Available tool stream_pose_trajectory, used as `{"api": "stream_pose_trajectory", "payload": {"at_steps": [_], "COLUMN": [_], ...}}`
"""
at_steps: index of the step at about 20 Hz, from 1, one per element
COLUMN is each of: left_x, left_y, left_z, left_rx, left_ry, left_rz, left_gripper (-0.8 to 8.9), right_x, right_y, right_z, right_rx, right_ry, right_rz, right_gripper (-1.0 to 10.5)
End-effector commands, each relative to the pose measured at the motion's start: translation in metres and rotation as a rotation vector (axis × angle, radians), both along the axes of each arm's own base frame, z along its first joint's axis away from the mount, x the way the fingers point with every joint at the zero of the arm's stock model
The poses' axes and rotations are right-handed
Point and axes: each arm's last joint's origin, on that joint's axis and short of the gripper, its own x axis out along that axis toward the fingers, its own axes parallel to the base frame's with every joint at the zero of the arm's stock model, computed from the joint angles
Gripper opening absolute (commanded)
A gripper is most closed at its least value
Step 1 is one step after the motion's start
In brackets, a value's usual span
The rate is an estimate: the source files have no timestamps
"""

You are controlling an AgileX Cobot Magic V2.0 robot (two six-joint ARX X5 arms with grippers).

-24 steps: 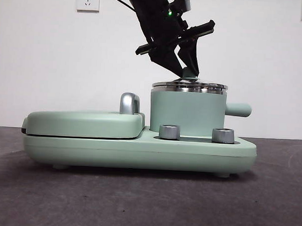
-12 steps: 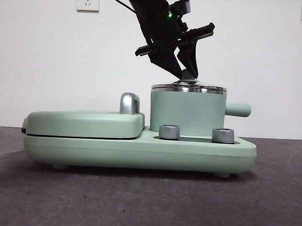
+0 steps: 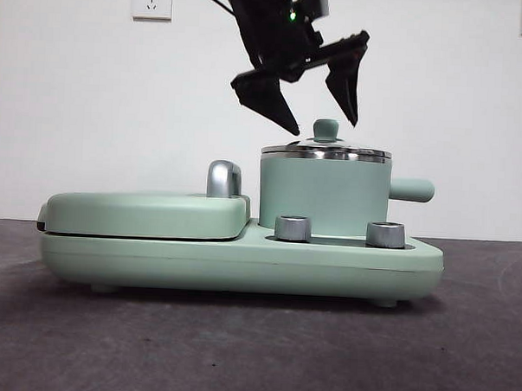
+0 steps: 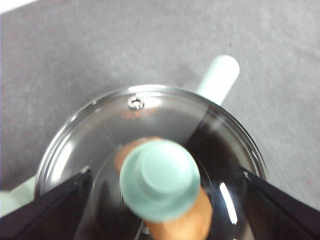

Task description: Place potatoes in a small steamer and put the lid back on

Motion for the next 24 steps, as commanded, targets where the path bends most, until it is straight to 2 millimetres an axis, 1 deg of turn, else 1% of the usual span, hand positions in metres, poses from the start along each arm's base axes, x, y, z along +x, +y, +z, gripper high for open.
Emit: {"api": "stream_pose_trajectory", "payload": {"at_steps": [1, 4, 7, 11, 13, 15, 17, 19, 24], "left_x": [-0.017, -0.039, -0.071, -0.120, -0.148, -0.169, -0.188, -0.206, -0.248], "left_y": [0.012, 0.032, 0.066, 0.111, 0.131, 0.145, 0.157, 0.170, 0.203], "left_z": [0.044, 0.081, 0.116, 0.149, 0.160, 0.161, 0.155, 0.145, 0.110], "left_rx": [-0.005, -0.022, -0.016, 0.000, -0.019, -0.023, -0.017, -0.014, -0.043], "left_ry": [-0.051, -0.085, -0.082, -0.061, -0.086, -0.091, -0.083, -0.067, -0.012], "left_rz": [-0.023, -0.025, -0.009, 0.009, 0.008, 0.000, -0.008, -0.008, 0.037], "left_gripper": [4.69, 4.69, 4.69, 4.68, 4.68, 4.68, 4.68, 4.68, 4.68], "right_x": [0.000, 0.000, 0.000, -0.001, 0.000, 0.001, 0.001, 0.002, 0.002], "right_y": [0.001, 0.002, 0.004, 0.006, 0.008, 0.008, 0.009, 0.009, 0.010], "right_z": [0.002, 0.004, 0.004, 0.007, 0.010, 0.012, 0.014, 0.015, 0.017], "right_rx": [0.008, 0.024, 0.054, 0.100, 0.128, 0.145, 0.158, 0.166, 0.179], "right_ry": [-0.013, -0.017, -0.009, -0.012, -0.033, -0.048, -0.067, -0.082, -0.097], "right_rz": [0.010, 0.042, 0.100, 0.160, 0.184, 0.199, 0.202, 0.203, 0.220], "right_gripper": [3.2, 3.2, 3.2, 3.2, 3.2, 3.2, 3.2, 3.2, 3.2]}}
